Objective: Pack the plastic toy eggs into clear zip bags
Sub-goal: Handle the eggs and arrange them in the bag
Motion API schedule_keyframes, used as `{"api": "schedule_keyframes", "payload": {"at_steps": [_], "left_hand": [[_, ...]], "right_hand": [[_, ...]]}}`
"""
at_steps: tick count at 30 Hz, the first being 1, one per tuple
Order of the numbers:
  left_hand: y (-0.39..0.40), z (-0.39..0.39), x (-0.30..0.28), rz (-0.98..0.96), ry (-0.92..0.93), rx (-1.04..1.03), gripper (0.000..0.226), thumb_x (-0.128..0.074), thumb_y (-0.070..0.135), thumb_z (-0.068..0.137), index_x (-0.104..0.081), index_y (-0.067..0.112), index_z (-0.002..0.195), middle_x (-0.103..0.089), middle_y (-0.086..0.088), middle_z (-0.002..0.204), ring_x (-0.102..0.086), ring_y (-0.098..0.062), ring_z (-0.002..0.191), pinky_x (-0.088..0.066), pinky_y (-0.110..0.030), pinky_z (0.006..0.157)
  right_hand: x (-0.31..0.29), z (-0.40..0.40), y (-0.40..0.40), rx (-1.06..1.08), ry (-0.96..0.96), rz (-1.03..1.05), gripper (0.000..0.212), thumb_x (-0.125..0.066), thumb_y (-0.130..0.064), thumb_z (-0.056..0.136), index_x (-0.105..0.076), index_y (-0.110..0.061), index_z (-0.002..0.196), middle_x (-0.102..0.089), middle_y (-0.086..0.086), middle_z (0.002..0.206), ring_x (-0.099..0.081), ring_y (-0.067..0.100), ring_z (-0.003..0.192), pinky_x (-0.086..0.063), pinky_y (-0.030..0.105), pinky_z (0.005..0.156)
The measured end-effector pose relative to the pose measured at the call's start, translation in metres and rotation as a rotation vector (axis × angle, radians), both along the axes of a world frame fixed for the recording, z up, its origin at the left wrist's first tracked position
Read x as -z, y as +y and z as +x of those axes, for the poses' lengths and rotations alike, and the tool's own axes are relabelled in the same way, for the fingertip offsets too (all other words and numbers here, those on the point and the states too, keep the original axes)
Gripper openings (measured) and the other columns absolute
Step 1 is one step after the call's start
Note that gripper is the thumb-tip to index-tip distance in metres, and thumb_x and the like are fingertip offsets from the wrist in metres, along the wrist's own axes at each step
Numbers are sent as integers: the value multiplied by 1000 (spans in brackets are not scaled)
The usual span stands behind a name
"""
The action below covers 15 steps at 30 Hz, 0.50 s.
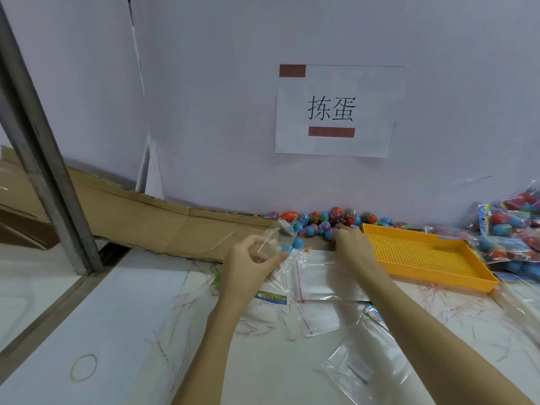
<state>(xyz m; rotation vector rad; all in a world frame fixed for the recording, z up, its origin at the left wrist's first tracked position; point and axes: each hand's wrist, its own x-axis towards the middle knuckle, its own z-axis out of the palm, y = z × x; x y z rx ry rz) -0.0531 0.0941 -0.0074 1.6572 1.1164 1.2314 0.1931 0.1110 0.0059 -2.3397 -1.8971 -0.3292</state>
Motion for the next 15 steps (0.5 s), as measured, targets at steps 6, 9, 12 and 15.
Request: {"api": "schedule_keyframes", "payload": {"at_steps": [6,9,12,15], "left_hand": [[2,0,1,-48,-12,5,43,-90,40,74,-65,15,99,-73,1,67,-66,-9,56,-56,-22,55],[0,2,1,-88,10,-5,51,-91,42,73,-62,19,109,-73,4,69,-65,-4,55,-54,-18,53],[-1,3,1,-82,60,17,44,-90,46,72,-60,39,104,-74,6,72,-68,-7,55,-60,-31,63],[-5,9,-1,-40,151,35,54,-89,49,74,-63,33,118,-73,11,71,-70,-8,56,-52,-17,56]], "right_hand": [[3,-7,5,23,148,212,16,-58,-9,101,-64,-9,115,-66,9,113,-50,20,92,-42,27,78],[-4,-27,-8,-5,603,473,26,-58,-10,102,-63,-5,127,-69,10,117,-63,22,103,-52,26,87],[-9,-44,-32,-44,977,672,26,-66,-15,99,-69,-9,123,-74,0,109,-69,7,99,-53,13,83],[-13,-57,-62,-166,1222,772,23,-70,-18,96,-73,-16,118,-75,-16,100,-70,-3,93,-56,13,76]]}}
